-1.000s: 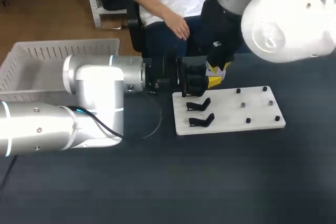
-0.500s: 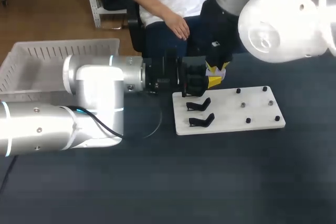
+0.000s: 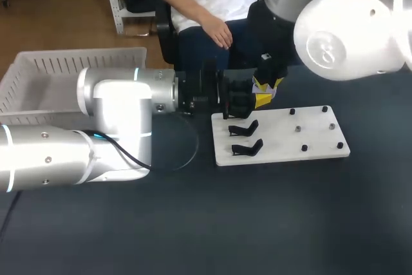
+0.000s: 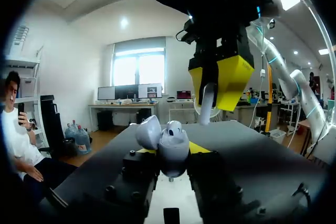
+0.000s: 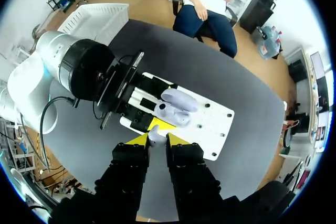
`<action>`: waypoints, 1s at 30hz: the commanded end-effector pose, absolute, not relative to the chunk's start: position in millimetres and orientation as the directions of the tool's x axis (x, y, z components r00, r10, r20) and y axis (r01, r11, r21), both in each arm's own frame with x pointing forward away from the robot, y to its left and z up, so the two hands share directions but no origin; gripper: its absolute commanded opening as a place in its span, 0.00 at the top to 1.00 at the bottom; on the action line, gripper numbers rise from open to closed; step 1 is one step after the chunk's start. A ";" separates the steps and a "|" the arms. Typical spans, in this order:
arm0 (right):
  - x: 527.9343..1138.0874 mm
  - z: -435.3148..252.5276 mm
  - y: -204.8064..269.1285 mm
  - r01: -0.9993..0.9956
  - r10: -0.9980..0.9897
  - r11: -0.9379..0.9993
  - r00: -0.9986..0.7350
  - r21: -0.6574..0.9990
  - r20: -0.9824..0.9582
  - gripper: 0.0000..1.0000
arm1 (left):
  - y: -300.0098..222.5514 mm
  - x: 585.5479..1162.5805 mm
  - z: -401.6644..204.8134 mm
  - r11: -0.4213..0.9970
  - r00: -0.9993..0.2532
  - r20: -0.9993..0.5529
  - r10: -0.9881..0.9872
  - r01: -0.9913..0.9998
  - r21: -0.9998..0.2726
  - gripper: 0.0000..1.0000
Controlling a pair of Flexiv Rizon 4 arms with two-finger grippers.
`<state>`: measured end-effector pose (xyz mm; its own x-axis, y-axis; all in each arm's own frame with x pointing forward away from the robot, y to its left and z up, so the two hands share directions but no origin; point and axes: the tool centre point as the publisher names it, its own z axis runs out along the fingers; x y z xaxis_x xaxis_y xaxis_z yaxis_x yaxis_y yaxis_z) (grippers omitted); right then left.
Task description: Pick up each earbud case from the left stands, insert the matching earbuds, close the lid, and place the case in the box.
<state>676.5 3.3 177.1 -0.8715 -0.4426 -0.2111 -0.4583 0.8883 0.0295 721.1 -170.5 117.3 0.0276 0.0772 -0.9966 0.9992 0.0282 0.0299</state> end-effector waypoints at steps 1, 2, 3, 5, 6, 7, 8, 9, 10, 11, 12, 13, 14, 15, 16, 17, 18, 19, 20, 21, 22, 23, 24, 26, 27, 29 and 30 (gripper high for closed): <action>682.5 176.7 7.8 -0.454 -0.439 0.891 -0.876 0.034 -0.201 1.00 | -170.9 722.5 117.8 0.024 0.026 -0.996 0.080 0.999 0.028 1.00; 683.3 176.4 8.3 -0.455 -0.440 0.890 -0.875 0.032 -0.201 1.00 | -170.9 722.5 117.8 0.024 0.026 -0.996 0.080 0.999 0.028 1.00; 684.2 175.9 9.1 -0.458 -0.444 0.888 -0.874 0.032 -0.200 1.00 | -170.9 722.5 117.8 0.024 0.026 -0.996 0.080 0.999 0.028 1.00; 686.4 175.7 9.5 -0.463 -0.450 0.886 -0.870 0.023 -0.202 1.00 | -170.9 722.5 117.8 0.024 0.026 -0.996 0.080 0.999 0.028 1.00; 687.6 175.3 9.4 -0.463 -0.451 0.886 -0.870 0.017 -0.202 1.00 | -170.9 722.5 117.8 0.024 0.026 -0.996 0.080 0.999 0.028 1.00; 688.6 175.3 9.2 -0.464 -0.452 0.886 -0.869 0.014 -0.201 1.00 | -170.9 722.5 117.8 0.024 0.026 -0.996 0.080 0.999 0.028 1.00; 689.7 175.6 9.0 -0.471 -0.459 0.882 -0.865 0.009 -0.203 1.00 | -170.9 722.5 117.8 0.024 0.026 -0.996 0.080 0.999 0.028 1.00; 690.3 176.1 9.3 -0.472 -0.467 0.881 -0.863 -0.018 -0.195 1.00 | -170.9 722.5 117.8 0.024 0.026 -0.996 0.080 0.999 0.028 1.00; 691.2 176.3 9.8 -0.477 -0.474 0.878 -0.858 -0.034 -0.197 1.00 | -170.9 722.5 117.8 0.024 0.026 -0.996 0.080 0.999 0.028 1.00; 691.9 178.0 11.0 -0.482 -0.475 0.876 -0.855 -0.018 -0.209 1.00 | -170.9 722.5 117.8 0.024 0.026 -0.996 0.080 0.999 0.028 1.00; 692.1 178.6 11.1 -0.485 -0.479 0.874 -0.853 -0.020 -0.206 1.00 | -170.9 722.5 117.8 0.024 0.026 -0.996 0.080 0.999 0.028 1.00; 692.4 179.5 10.8 -0.484 -0.478 0.875 -0.853 -0.022 -0.209 1.00 | -170.9 722.5 117.8 0.024 0.026 -0.996 0.080 0.999 0.028 1.00; 692.7 179.6 10.4 -0.484 -0.477 0.875 -0.853 -0.018 -0.211 1.00 | -170.9 722.5 117.8 0.024 0.026 -0.996 0.080 0.999 0.028 1.00; 693.0 179.5 9.8 -0.484 -0.477 0.875 -0.853 -0.017 -0.211 1.00 | -170.9 722.5 117.8 0.024 0.026 -0.996 0.080 0.999 0.028 1.00; 693.1 179.4 9.6 -0.484 -0.475 0.875 -0.853 -0.014 -0.214 1.00 | -170.9 722.5 117.8 0.024 0.026 -0.996 0.080 0.999 0.028 1.00; 693.3 178.8 9.8 -0.486 -0.477 0.874 -0.852 -0.012 -0.213 1.00 | -170.9 722.5 117.8 0.024 0.026 -0.996 0.080 0.999 0.028 1.00; 693.4 177.9 10.2 -0.489 -0.481 0.872 -0.851 -0.015 -0.209 1.00 | -170.9 722.5 117.8 0.024 0.026 -0.996 0.080 0.999 0.028 1.00; 693.4 177.4 10.5 -0.489 -0.481 0.872 -0.851 -0.015 -0.209 1.00 | -170.9 722.5 117.8 0.024 0.026 -0.996 0.080 0.999 0.028 1.00; 693.5 176.8 10.7 -0.490 -0.482 0.872 -0.851 -0.014 -0.208 1.00 | -170.9 722.5 117.8 0.024 0.026 -0.996 0.080 0.999 0.028 1.00; 693.6 176.0 10.8 -0.491 -0.484 0.871 -0.851 -0.016 -0.205 1.00 | -170.9 722.5 117.8 0.024 0.026 -0.996 0.080 0.999 0.028 1.00; 693.6 175.8 10.8 -0.491 -0.484 0.871 -0.851 -0.016 -0.204 1.00 | -170.9 722.5 117.8 0.024 0.026 -0.996 0.080 0.999 0.028 1.00; 693.6 175.5 10.8 -0.490 -0.483 0.871 -0.851 -0.015 -0.205 1.00 | -170.9 722.5 117.8 0.024 0.026 -0.996 0.080 0.999 0.028 1.00; 693.6 174.8 11.1 -0.489 -0.481 0.872 -0.852 -0.013 -0.205 1.00 | -170.9 722.5 117.8 0.024 0.026 -0.996 0.080 0.999 0.028 1.00; 693.5 174.0 11.7 -0.486 -0.478 0.874 -0.854 -0.010 -0.207 1.00 | -170.9 722.5 117.8 0.024 0.026 -0.996 0.080 0.999 0.028 1.00; 693.4 173.8 12.1 -0.486 -0.477 0.874 -0.854 -0.008 -0.206 1.00 | -170.9 722.5 117.8 0.024 0.026 -0.996 0.080 0.999 0.028 1.00; 693.3 173.7 12.2 -0.485 -0.476 0.874 -0.855 -0.006 -0.208 1.00 | -170.9 722.5 117.8 0.024 0.026 -0.996 0.080 0.999 0.028 1.00; 693.3 173.2 12.4 -0.485 -0.475 0.874 -0.855 -0.004 -0.208 1.00 | -170.9 722.5 117.8 0.024 0.026 -0.996 0.080 0.999 0.028 1.00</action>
